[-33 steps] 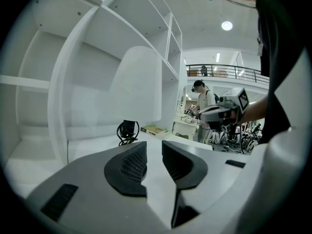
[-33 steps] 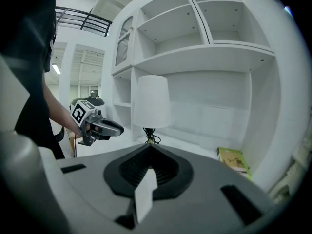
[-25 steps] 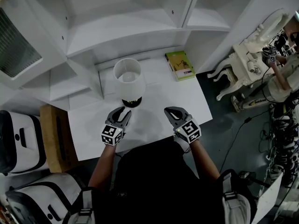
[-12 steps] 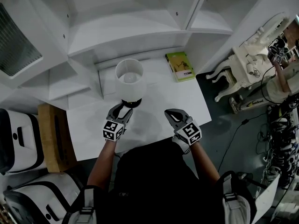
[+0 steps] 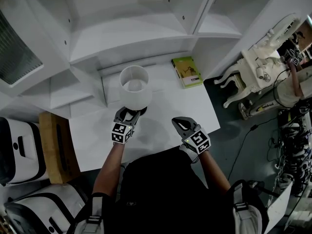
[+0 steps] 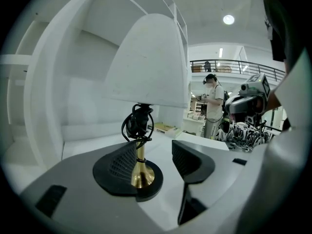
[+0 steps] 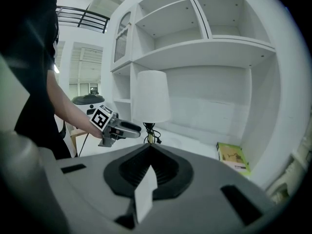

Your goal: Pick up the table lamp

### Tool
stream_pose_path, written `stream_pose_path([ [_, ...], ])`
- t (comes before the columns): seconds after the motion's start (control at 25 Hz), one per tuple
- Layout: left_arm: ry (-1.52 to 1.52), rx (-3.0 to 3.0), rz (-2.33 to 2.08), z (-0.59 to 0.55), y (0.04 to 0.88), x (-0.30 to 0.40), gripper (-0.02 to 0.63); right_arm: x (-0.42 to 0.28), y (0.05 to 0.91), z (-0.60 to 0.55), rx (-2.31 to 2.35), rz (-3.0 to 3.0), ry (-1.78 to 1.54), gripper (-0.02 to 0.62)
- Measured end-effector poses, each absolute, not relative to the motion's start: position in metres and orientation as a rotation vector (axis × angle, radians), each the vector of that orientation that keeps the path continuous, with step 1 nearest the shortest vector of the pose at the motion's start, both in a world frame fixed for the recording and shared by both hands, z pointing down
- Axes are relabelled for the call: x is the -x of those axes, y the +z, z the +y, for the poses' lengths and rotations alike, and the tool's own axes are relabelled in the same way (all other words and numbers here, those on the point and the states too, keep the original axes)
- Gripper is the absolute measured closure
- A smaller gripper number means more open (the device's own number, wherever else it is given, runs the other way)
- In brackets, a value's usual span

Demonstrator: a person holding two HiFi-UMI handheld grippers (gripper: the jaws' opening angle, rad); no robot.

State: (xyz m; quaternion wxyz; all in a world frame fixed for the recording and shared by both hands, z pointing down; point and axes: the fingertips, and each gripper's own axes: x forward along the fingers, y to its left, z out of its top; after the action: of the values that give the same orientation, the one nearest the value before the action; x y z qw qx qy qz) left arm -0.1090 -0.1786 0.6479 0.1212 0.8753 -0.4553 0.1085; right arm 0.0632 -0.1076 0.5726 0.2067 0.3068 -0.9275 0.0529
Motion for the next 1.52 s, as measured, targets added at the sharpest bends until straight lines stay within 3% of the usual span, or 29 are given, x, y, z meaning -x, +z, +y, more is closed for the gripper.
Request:
stream_pose_path([
  [1.52,0.298,-2.54,-1.367,-0.238,0.663,0.094,0.353,-0.096,0.591,-0.092,-0.822,-2.468,0.203,0.588],
])
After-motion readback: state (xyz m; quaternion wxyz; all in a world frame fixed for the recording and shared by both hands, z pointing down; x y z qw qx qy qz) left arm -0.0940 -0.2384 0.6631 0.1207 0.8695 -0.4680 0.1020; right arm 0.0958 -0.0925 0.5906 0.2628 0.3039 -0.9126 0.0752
